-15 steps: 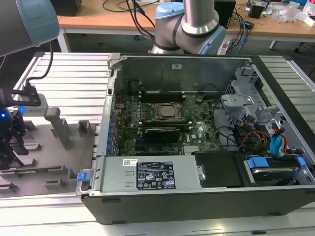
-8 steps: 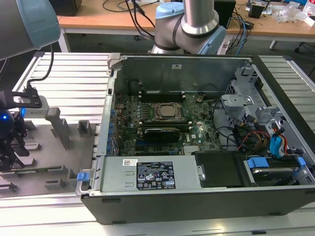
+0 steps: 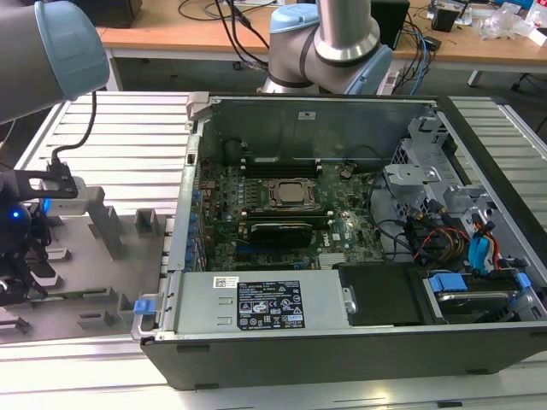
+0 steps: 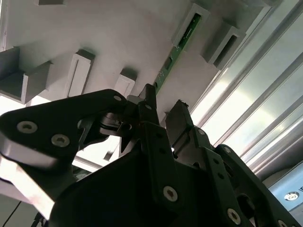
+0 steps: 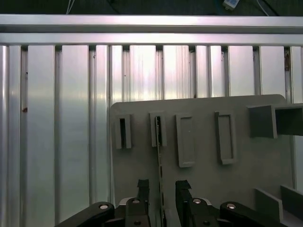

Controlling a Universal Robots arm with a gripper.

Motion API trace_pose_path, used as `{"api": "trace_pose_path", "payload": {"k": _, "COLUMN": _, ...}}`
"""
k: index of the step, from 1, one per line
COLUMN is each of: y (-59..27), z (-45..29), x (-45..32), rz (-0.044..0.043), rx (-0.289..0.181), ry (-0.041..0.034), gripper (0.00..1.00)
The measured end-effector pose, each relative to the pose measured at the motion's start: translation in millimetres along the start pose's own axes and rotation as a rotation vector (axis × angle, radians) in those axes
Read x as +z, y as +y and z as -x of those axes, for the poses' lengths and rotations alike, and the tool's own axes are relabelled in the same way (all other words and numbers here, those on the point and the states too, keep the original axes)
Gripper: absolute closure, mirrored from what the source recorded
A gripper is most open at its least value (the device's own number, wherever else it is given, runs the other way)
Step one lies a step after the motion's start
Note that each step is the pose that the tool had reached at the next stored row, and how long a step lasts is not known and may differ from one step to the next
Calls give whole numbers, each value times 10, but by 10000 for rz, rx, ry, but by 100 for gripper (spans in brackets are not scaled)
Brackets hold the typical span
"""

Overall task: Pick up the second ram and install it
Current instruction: 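Pick up the second ram and move it above second insertion slot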

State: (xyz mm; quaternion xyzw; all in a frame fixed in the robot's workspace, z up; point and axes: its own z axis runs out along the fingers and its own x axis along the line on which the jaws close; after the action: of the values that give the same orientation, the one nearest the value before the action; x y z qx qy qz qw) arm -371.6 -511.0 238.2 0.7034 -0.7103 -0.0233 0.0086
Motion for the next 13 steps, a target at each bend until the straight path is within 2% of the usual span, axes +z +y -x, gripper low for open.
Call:
{"api": "trace_pose_path", "payload": {"k": 4, "y": -4, "z": -19, "x": 90, "rz": -1, "rx": 1, "ry": -1, "gripper": 64}}
{"api": "trace_pose_path", "payload": {"k": 8, "y": -11, "z": -24, "x": 237, "rz": -1, "rx": -8, "ry": -1, "gripper": 64}}
{"api": "trace_pose_path", "payload": {"k": 11, "y": -16, "z": 14, "x": 335, "rz": 1, "rx": -93, "ry": 3, "gripper": 64}}
{"api": "trace_pose_path", "payload": {"k": 13, "y": -15, "z": 33, "x": 354, "rz": 1, "rx": -108, "ry": 5, "gripper": 64}}
